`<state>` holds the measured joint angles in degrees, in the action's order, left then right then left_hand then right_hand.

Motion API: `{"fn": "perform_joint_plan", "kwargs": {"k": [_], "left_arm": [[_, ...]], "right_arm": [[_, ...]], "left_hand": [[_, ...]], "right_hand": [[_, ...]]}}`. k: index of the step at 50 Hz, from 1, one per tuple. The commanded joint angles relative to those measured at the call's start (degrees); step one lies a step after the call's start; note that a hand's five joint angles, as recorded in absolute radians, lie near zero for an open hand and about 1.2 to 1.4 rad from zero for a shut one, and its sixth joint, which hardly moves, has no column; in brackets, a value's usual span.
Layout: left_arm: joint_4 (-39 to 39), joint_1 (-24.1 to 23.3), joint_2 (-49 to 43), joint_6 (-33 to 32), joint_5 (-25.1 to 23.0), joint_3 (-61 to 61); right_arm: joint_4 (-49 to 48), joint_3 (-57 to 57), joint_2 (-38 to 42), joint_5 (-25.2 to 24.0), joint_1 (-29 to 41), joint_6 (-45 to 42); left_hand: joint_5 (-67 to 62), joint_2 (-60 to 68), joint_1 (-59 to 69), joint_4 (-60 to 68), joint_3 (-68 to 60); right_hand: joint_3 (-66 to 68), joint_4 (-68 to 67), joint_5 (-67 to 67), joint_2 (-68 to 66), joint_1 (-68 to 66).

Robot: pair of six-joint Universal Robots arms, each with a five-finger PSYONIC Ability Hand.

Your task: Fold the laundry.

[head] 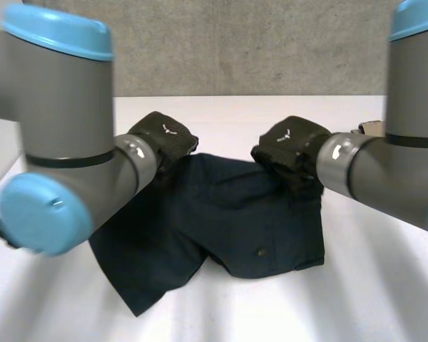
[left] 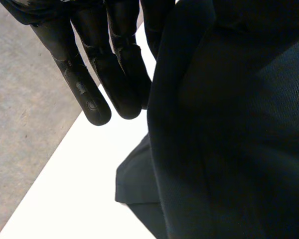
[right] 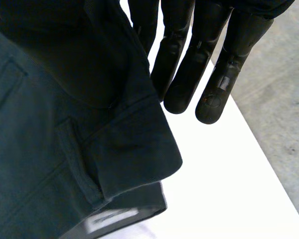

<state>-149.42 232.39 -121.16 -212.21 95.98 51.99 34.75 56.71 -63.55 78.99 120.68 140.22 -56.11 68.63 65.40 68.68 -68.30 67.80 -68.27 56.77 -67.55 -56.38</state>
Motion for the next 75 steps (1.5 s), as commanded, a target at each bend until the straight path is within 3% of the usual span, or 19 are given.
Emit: {"fn": "perform_joint_plan", "kwargs": {"k": [1,7,10,13,20,30,40,41,44,45,52,57,67,72,75], "left_arm": [[-3.9,1.7,-9.6,0.0,4.3,-19.0],[-15.4,1.9,-9.4,-0.1,5.2,-37.1],[-22.4,1.9,-5.9,-0.1,4.6,-38.8],[-25.8,1.3,-3.0,0.1,4.4,-37.4],[-27.2,1.0,-1.3,1.0,4.4,-21.3],[-27.5,1.6,-3.2,6.3,4.2,6.7],[-28.6,0.9,-8.7,6.4,4.2,18.8],[-28.6,0.9,-8.4,6.4,4.2,19.8],[-28.7,0.8,-6.3,6.4,4.3,21.1],[-29.1,0.7,-3.9,6.6,4.3,21.8],[-35.1,1.5,5.1,10.1,4.0,27.7],[-39.7,5.5,10.1,11.3,3.0,36.9],[-42.4,13.2,9.8,11.4,-5.4,48.0],[-43.2,17.9,9.3,11.1,-14.8,48.6],[-42.8,18.2,7.8,11.0,-18.4,47.9]], "right_arm": [[-13.4,-12.1,7.3,2.8,0.0,7.9],[-29.8,-23.0,6.2,3.8,-0.1,13.4],[-37.7,-25.2,4.0,5.9,-0.1,15.0],[-39.3,-25.1,1.8,7.7,0.0,15.0],[-34.9,-19.6,1.9,6.9,0.0,14.9],[-32.3,0.1,6.5,5.4,-0.2,9.8],[-32.1,14.4,10.2,5.1,-0.9,6.0],[-32.2,15.8,9.8,5.0,-0.8,6.2],[-32.4,18.5,7.8,4.4,-0.7,6.5],[-32.5,19.2,7.2,4.2,-0.7,6.5],[-34.2,27.6,2.6,2.1,-4.0,7.3],[-36.7,31.4,0.9,0.8,-6.6,11.2],[-36.5,31.5,-0.2,-3.0,-8.4,15.9],[-36.5,31.8,-0.2,-3.0,-8.4,15.8],[-36.5,32.0,-0.2,-3.0,-8.3,15.6]], "left_hand": [[-13.9,11.4,14.6,11.3,-11.7],[-13.9,11.4,14.6,11.3,-11.7],[-13.9,11.4,14.6,11.3,-11.7],[-13.9,11.4,14.6,11.3,-11.7],[-13.9,11.4,14.6,11.3,-11.7],[-13.9,11.4,14.6,11.3,-11.7],[-13.9,11.4,14.6,11.3,-11.7],[-4.6,2.1,5.3,2.0,-2.4],[48.3,-50.9,-47.6,-50.9,50.5],[52.3,-54.8,-51.6,-54.9,54.5],[55.1,-57.6,-54.3,-57.6,57.2],[52.7,-55.2,-52.0,-55.3,54.9],[39.1,-41.6,-38.4,-41.7,41.3],[34.7,-37.2,-34.0,-37.3,36.9],[34.5,-37.1,-33.8,-37.1,36.7]], "right_hand": [[12.2,-11.7,13.2,-12.5,-23.6],[12.2,-11.7,13.2,-12.5,-23.6],[12.2,-11.7,13.2,-12.5,-23.6],[12.2,-11.7,13.2,-12.5,-23.6],[12.2,-11.7,13.2,-12.5,-23.6],[12.2,-11.7,13.2,-12.5,-23.6],[12.2,-11.7,13.2,-12.5,-23.6],[12.2,-11.7,13.2,-12.5,-23.6],[12.2,-11.7,13.2,-12.5,-23.6],[12.2,-11.7,13.2,-12.5,-23.6],[12.2,-11.7,13.2,-12.5,-23.6],[12.2,-11.7,13.2,-12.5,-23.6],[12.2,-11.7,13.2,-12.5,-23.6],[12.2,-11.7,13.2,-12.5,-23.6],[12.2,-11.7,13.2,-12.5,-23.6]]}}
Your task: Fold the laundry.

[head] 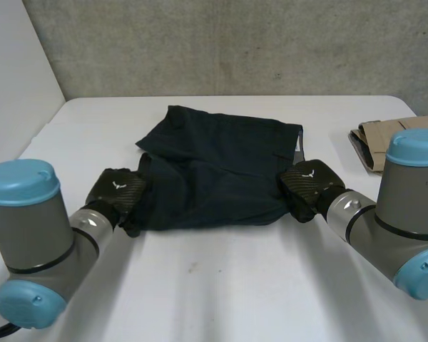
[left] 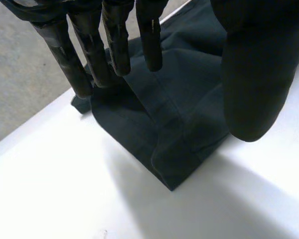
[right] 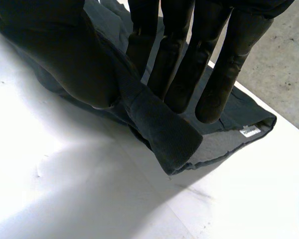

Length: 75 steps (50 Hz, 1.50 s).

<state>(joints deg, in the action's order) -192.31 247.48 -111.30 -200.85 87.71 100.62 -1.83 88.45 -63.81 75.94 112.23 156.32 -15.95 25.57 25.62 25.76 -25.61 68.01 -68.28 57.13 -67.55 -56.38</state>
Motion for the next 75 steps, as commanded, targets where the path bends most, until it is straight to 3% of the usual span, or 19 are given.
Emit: {"fn": "perform_joint_plan", "kwargs": {"k": [1,10,22,26,29,32,38,42,46,49,54,58,62,66,75], "left_arm": [[0.0,3.2,-2.4,-0.3,-10.4,-0.9],[-0.2,3.7,-7.3,-0.4,-8.8,-3.8],[0.1,3.7,-13.6,-0.5,-7.4,-9.8],[0.1,3.5,-14.6,-0.8,-6.8,-11.2],[0.3,3.5,-15.5,-1.2,-6.5,-12.3],[0.4,3.1,-14.4,-1.2,-4.4,-11.4],[0.4,2.8,-2.4,-0.8,0.3,-8.6],[1.1,2.3,7.0,-1.3,0.3,-5.4],[6.8,0.1,17.1,-3.3,0.2,-1.7],[14.2,-0.3,22.7,-8.2,0.0,1.3],[27.1,-2.3,30.2,-22.7,0.0,7.9],[31.8,-6.1,34.9,-31.2,0.1,13.4],[30.9,-7.4,36.0,-34.1,0.0,17.1],[26.1,-7.5,32.5,-33.7,0.3,16.9],[8.9,-7.5,12.1,-30.4,2.1,6.4]], "right_arm": [[0.1,0.3,0.1,0.0,0.2,-0.5],[-0.3,0.7,0.1,0.0,0.2,-0.4],[-0.4,0.8,0.2,0.1,0.2,-0.5],[-0.4,0.8,0.2,0.1,0.4,-0.6],[-0.4,0.8,0.2,0.2,0.2,-0.7],[-0.3,0.7,0.1,0.3,0.2,-0.8],[1.3,-0.5,-3.7,0.5,0.2,-2.2],[6.3,-1.7,-9.5,0.4,0.2,-6.6],[13.8,-3.4,-13.3,0.4,0.4,-11.8],[21.4,-4.0,-15.3,0.7,0.4,-16.1],[34.0,-2.2,-16.6,0.7,0.2,-23.2],[42.5,1.4,-17.7,0.7,0.2,-27.4],[44.1,3.5,-18.4,0.3,-0.2,-29.6],[39.9,4.0,-18.5,0.2,-1.8,-29.1],[27.3,4.0,-9.9,1.8,-1.2,-25.0]], "left_hand": [[-5.6,6.0,6.0,5.8,-6.0],[-7.3,7.7,7.6,7.5,-7.6],[-18.6,18.9,18.9,18.8,-18.9],[-28.1,28.5,28.5,28.3,-28.5],[-53.5,53.9,53.8,53.7,-53.8],[-54.0,54.4,54.4,54.2,-54.4],[-54.0,54.4,54.4,54.2,-54.4],[-54.0,54.4,54.4,54.2,-54.4],[-54.0,54.4,54.4,54.2,-54.4],[-54.0,54.4,54.4,54.2,-54.4],[-54.0,54.4,54.4,54.2,-54.4],[-54.0,54.4,54.4,54.2,-54.4],[-54.0,54.4,54.4,54.2,-54.4],[-54.0,54.4,54.4,54.2,-54.4],[-54.0,54.4,54.4,54.2,-54.4]], "right_hand": [[12.0,-11.7,12.9,-12.5,-23.6],[12.0,-11.7,12.9,-12.5,-23.6],[12.0,-11.7,12.9,-12.5,-23.6],[12.0,-11.7,12.9,-12.5,-23.6],[12.0,-11.7,12.9,-12.5,-23.6],[12.0,-11.7,12.9,-12.5,-23.6],[12.0,-11.7,12.9,-12.5,-23.6],[12.0,-11.7,12.9,-12.5,-23.6],[12.0,-11.7,12.9,-12.5,-23.6],[12.0,-11.7,12.9,-12.5,-23.6],[12.0,-11.7,12.9,-12.5,-23.6],[12.0,-11.7,12.9,-12.5,-23.6],[12.0,-11.7,12.9,-12.5,-23.6],[12.0,-11.7,12.9,-12.5,-23.6],[12.0,-11.7,12.9,-12.5,-23.6]]}}
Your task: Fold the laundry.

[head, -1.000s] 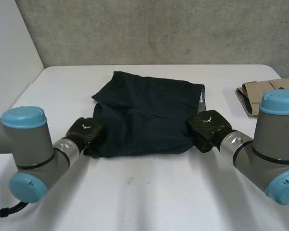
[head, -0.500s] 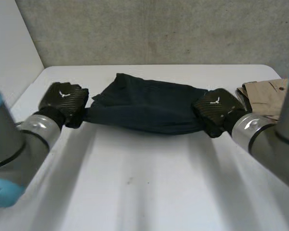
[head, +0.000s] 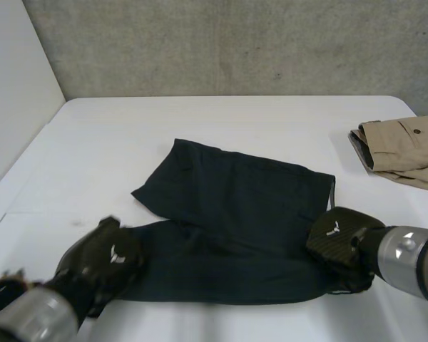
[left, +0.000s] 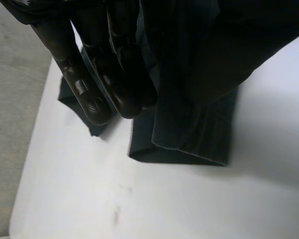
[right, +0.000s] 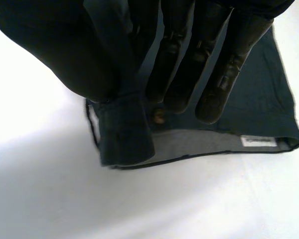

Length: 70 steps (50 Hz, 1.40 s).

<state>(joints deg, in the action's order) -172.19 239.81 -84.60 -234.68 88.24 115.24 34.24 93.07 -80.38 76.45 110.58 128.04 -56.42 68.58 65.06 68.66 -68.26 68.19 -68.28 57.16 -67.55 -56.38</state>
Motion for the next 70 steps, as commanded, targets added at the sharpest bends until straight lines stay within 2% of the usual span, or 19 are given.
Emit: {"fn": "perform_joint_plan", "kwargs": {"k": [1,7,14,16,17,18,27,29,33,37,42,47,59,70], "left_arm": [[-11.8,0.0,-16.5,4.0,2.2,-9.5],[-12.1,0.0,-26.6,8.8,8.2,-19.0],[-12.0,-1.0,-27.8,12.1,8.5,-22.2],[-12.2,-1.4,-27.1,12.3,8.3,-22.6],[-12.4,-1.5,-27.0,12.4,8.3,-22.6],[-12.9,-1.4,-26.3,12.8,8.3,-22.9],[-15.6,1.7,-26.2,15.4,7.7,-30.0],[-15.6,2.8,-28.3,16.0,6.8,-32.0],[-14.4,3.6,-36.1,18.1,1.9,-39.1],[-9.7,4.0,-42.8,19.7,-2.0,-46.8],[2.4,6.3,-51.3,22.9,-5.4,-58.5],[9.6,6.5,-56.4,25.0,-8.6,-65.8],[9.4,6.5,-60.1,24.5,-9.0,-69.4],[9.3,6.5,-62.3,24.4,-8.6,-71.2]], "right_arm": [[-9.4,-0.9,7.4,1.6,0.4,3.4],[-11.0,-3.0,10.1,3.4,0.3,5.1],[-11.0,-3.8,10.6,3.4,0.2,6.2],[-11.1,-3.2,10.5,3.4,0.2,6.2],[-11.2,-2.5,10.3,3.1,0.2,6.3],[-11.2,-1.9,10.1,2.9,0.2,6.3],[-15.1,7.0,1.3,1.4,1.7,5.3],[-16.0,7.8,-0.5,1.0,1.8,5.5],[-16.4,8.9,-1.7,1.1,1.7,5.4],[-16.6,9.3,-1.7,1.3,1.5,5.4],[-16.8,9.8,-1.8,1.3,1.3,5.3],[-17.9,10.2,-1.7,1.3,1.1,5.4],[-19.7,12.0,-1.7,1.4,1.0,5.3],[-20.2,12.5,-1.6,1.4,0.9,5.4]], "left_hand": [[-13.6,11.4,14.9,11.3,-11.7],[-13.6,11.4,14.9,11.3,-11.7],[-13.6,11.4,14.9,11.3,-11.7],[25.7,-27.9,-24.4,-28.0,27.6],[37.7,-39.9,-36.4,-40.0,39.6],[44.2,-46.4,-42.8,-46.4,46.0],[42.8,-44.9,-41.4,-45.0,44.6],[41.9,-44.1,-40.6,-44.2,43.8],[37.4,-39.5,-36.0,-39.6,39.2],[32.3,-34.5,-31.0,-34.6,34.2],[30.3,-32.5,-29.0,-32.6,32.2],[28.1,-30.3,-26.8,-30.4,30.0],[24.6,-26.8,-23.2,-26.8,26.4],[4.7,-6.9,-3.4,-7.0,6.6]], "right_hand": [[11.8,-11.7,12.8,-12.5,-23.6],[11.8,-11.7,12.8,-12.5,-23.6],[11.8,-11.7,12.8,-12.5,-23.6],[11.8,-11.7,12.8,-12.5,-23.6],[11.8,-11.7,12.8,-12.5,-23.6],[11.8,-11.7,12.8,-12.5,-23.6],[11.8,-11.7,12.8,-12.5,-23.6],[11.8,-11.7,12.8,-12.5,-23.6],[11.8,-11.7,12.8,-12.5,-23.6],[11.8,-11.7,12.8,-12.5,-23.6],[11.8,-11.7,12.8,-12.5,-23.6],[11.8,-11.7,12.8,-12.5,-23.6],[11.8,-11.7,12.8,-12.5,-23.6],[11.8,-11.7,12.8,-12.5,-23.6]]}}
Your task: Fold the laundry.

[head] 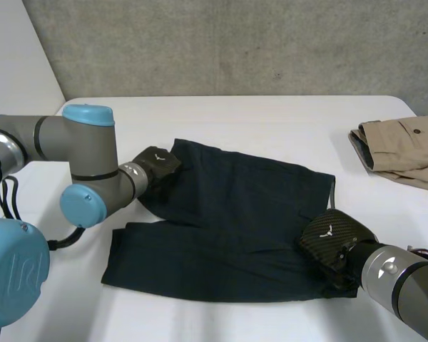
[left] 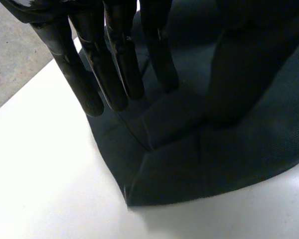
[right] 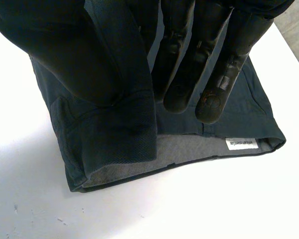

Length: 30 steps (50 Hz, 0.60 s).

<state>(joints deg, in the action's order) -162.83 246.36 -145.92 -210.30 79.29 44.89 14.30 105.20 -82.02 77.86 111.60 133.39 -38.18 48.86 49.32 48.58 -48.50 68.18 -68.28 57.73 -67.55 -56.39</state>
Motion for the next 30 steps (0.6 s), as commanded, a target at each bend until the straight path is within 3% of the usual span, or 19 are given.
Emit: {"fn": "perform_joint_plan", "kwargs": {"k": [1,6,17,23,26,30], "left_arm": [[0.0,0.0,-1.2,0.0,0.4,-0.9],[0.0,0.1,-0.9,0.1,0.6,-0.9],[-1.8,0.1,1.2,0.1,10.3,0.1],[-2.1,-0.1,1.8,0.6,10.7,1.8],[-3.3,-0.3,2.2,0.8,10.0,2.8],[-4.8,-0.4,3.1,1.0,8.4,3.6]], "right_arm": [[-0.5,0.4,0.0,0.0,-0.1,-0.1],[-1.5,1.1,0.0,-0.1,-0.1,0.0],[-1.7,1.3,0.0,-0.1,0.1,0.0],[-2.1,1.5,0.0,0.0,0.0,-0.1],[-2.2,1.5,0.1,0.0,0.1,0.0],[-2.2,1.5,0.1,0.1,0.1,0.0]], "left_hand": [[-17.2,16.5,16.0,16.8,-16.8],[-31.8,31.1,30.7,31.4,-31.5],[-31.8,31.1,30.7,31.4,-31.5],[-31.8,31.1,30.7,31.4,-31.5],[-0.5,-0.2,-0.7,0.1,-0.2],[4.8,-5.5,-6.0,-5.2,5.1]], "right_hand": [[11.8,-11.7,12.3,-12.5,-23.6],[11.8,-11.7,12.3,-12.5,-23.6],[11.8,-11.7,12.3,-12.5,-23.6],[11.8,-11.7,12.3,-12.5,-23.6],[11.8,-11.7,12.3,-12.5,-23.6],[11.8,-11.7,12.3,-12.5,-23.6]]}}
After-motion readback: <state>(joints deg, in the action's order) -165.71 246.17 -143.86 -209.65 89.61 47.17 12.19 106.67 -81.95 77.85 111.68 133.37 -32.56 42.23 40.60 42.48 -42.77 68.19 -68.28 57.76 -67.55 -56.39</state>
